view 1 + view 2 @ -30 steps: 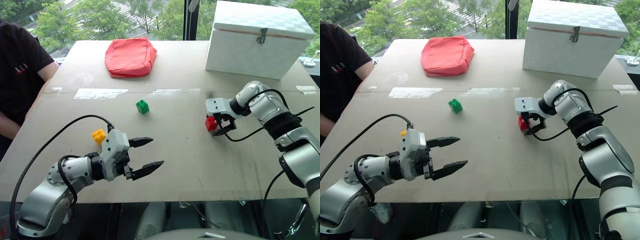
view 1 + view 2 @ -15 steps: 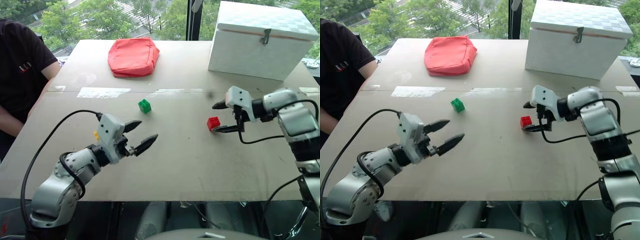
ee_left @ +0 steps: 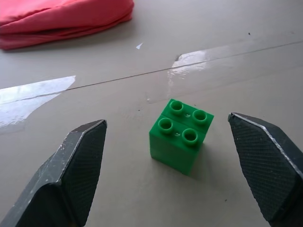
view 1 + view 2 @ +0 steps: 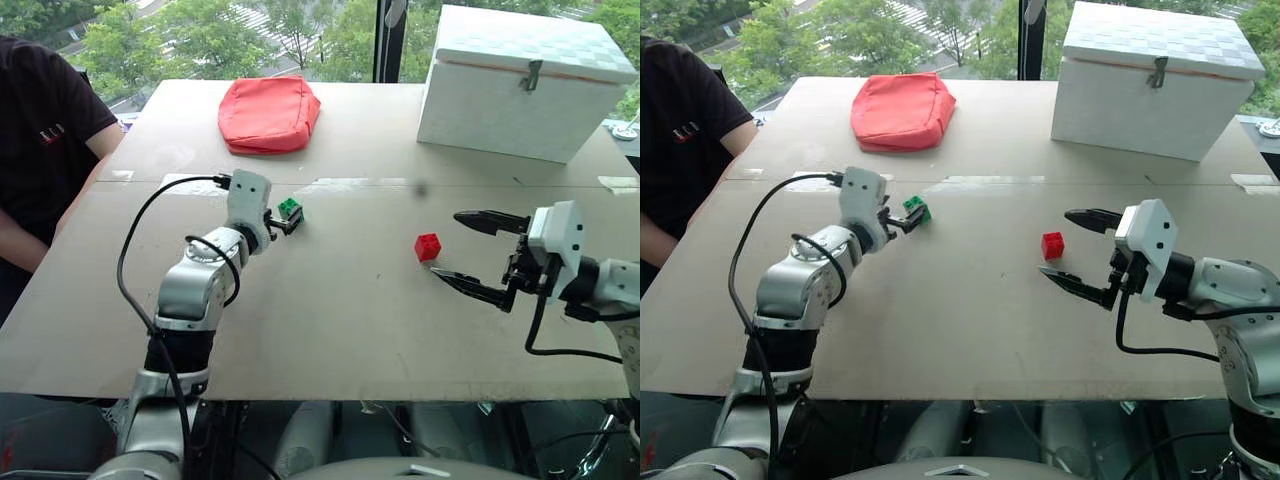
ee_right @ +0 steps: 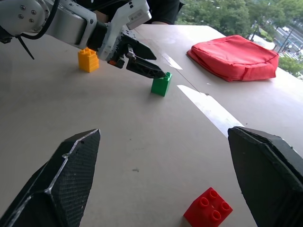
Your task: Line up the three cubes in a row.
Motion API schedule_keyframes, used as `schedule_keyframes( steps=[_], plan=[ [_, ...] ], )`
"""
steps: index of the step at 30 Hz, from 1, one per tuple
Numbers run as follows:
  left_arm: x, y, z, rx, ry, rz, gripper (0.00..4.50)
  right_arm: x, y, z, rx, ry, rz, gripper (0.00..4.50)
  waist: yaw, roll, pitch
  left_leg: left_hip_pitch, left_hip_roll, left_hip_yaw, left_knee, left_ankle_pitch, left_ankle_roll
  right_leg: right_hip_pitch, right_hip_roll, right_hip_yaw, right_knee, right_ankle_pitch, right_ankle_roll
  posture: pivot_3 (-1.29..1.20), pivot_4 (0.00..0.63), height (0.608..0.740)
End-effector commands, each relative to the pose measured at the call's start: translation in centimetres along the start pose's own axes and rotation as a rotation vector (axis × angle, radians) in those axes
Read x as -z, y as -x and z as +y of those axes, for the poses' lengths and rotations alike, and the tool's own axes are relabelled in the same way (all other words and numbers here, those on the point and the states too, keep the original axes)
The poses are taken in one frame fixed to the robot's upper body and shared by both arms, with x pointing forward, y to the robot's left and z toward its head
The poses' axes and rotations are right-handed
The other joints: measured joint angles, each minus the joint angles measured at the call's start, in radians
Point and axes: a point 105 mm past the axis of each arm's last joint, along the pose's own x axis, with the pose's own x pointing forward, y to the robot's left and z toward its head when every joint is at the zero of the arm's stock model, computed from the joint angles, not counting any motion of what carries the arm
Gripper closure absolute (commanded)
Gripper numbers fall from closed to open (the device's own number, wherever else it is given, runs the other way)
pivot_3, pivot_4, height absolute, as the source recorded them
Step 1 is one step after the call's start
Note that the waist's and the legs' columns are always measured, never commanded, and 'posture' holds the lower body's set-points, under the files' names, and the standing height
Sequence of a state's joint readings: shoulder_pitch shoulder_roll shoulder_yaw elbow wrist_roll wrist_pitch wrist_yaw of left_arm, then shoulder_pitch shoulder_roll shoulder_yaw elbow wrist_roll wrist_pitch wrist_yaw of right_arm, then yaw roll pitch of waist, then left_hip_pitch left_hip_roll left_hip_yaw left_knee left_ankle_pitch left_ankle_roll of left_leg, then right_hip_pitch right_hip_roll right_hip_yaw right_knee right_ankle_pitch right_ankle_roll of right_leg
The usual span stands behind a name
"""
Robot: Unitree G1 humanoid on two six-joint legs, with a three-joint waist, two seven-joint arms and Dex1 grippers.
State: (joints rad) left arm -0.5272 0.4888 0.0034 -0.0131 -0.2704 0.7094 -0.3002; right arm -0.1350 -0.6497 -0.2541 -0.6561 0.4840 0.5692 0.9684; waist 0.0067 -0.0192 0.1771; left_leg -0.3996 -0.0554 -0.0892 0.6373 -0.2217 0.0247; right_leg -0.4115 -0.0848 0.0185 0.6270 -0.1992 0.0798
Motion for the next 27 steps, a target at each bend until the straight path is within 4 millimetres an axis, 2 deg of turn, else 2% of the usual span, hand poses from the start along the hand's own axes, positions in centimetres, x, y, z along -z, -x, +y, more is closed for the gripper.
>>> schedule_keyframes(
  steps=[1,5,8,11,12,16,18,22,27],
  plan=[
    [-1.0,-0.5,0.7,0.115,-0.058,0.013,0.29,-1.0,0.7,0.7,0.018,0.035,-0.010,0.06,-0.002,0.000,0.000,0.000,0.000,0.001,0.000,0.000,0.000,0.000,0.000,-0.001,0.000,0.000,0.000,0.00,0.150,0.740],
    [-0.3,-1.4,1.4,0.207,-0.093,0.077,0.29,-0.9,0.9,1.2,0.038,0.039,0.012,0.06,0.001,0.000,0.000,-0.001,0.001,0.000,0.000,0.000,0.000,0.000,-0.001,0.000,0.000,0.000,0.000,0.00,0.150,0.740],
    [0.5,-2.4,1.2,0.283,-0.093,0.109,0.29,-1.0,1.1,1.3,0.069,0.036,0.013,0.06,0.005,0.000,0.000,-0.001,0.000,0.000,0.000,0.000,0.000,0.000,-0.001,0.000,-0.001,0.000,0.000,0.00,0.150,0.740],
    [1.0,-3.1,1.6,0.294,-0.132,0.122,1.17,-1.1,1.2,1.5,0.091,0.034,0.015,0.00,0.006,0.000,0.000,-0.001,0.001,0.000,0.000,0.000,0.000,0.000,-0.001,-0.001,-0.001,0.000,0.000,0.00,0.150,0.740],
    [0.6,-3.3,1.3,0.317,-0.128,0.106,1.34,-1.1,1.3,1.6,0.097,0.034,0.018,0.00,0.005,-0.001,0.000,-0.001,0.001,0.000,0.000,0.000,0.000,0.000,-0.001,-0.001,-0.001,0.000,0.000,0.00,0.150,0.740],
    [-0.3,-3.2,0.2,0.428,-0.169,0.051,3.19,-1.1,1.6,1.9,0.125,0.027,0.028,0.00,0.006,-0.001,0.000,-0.002,0.001,0.000,0.000,0.000,0.000,0.000,-0.001,-0.001,-0.001,0.000,0.000,0.00,0.150,0.740],
    [-0.8,-2.5,-0.9,0.537,-0.198,0.019,3.20,-1.0,1.7,1.9,0.147,0.038,0.036,0.00,0.006,-0.001,0.001,-0.002,0.001,-0.001,0.000,0.000,0.000,0.000,-0.002,-0.001,-0.001,0.000,0.000,0.00,0.150,0.740],
    [-1.2,-0.1,-4.6,0.849,-0.325,-0.030,3.20,-0.5,2.2,1.8,0.202,0.007,0.008,0.00,0.005,-0.001,0.001,-0.002,0.001,0.000,0.000,0.000,0.000,0.000,-0.002,-0.001,-0.001,0.000,0.000,0.00,0.150,0.740],
    [-0.5,0.4,-9.3,1.044,-0.409,-0.025,3.20,0.7,2.9,1.8,0.214,-0.041,0.046,0.00,0.007,-0.001,0.000,-0.002,0.001,0.000,0.001,0.000,0.001,0.000,-0.002,0.000,-0.001,0.000,0.000,0.00,0.150,0.740]
  ],
)
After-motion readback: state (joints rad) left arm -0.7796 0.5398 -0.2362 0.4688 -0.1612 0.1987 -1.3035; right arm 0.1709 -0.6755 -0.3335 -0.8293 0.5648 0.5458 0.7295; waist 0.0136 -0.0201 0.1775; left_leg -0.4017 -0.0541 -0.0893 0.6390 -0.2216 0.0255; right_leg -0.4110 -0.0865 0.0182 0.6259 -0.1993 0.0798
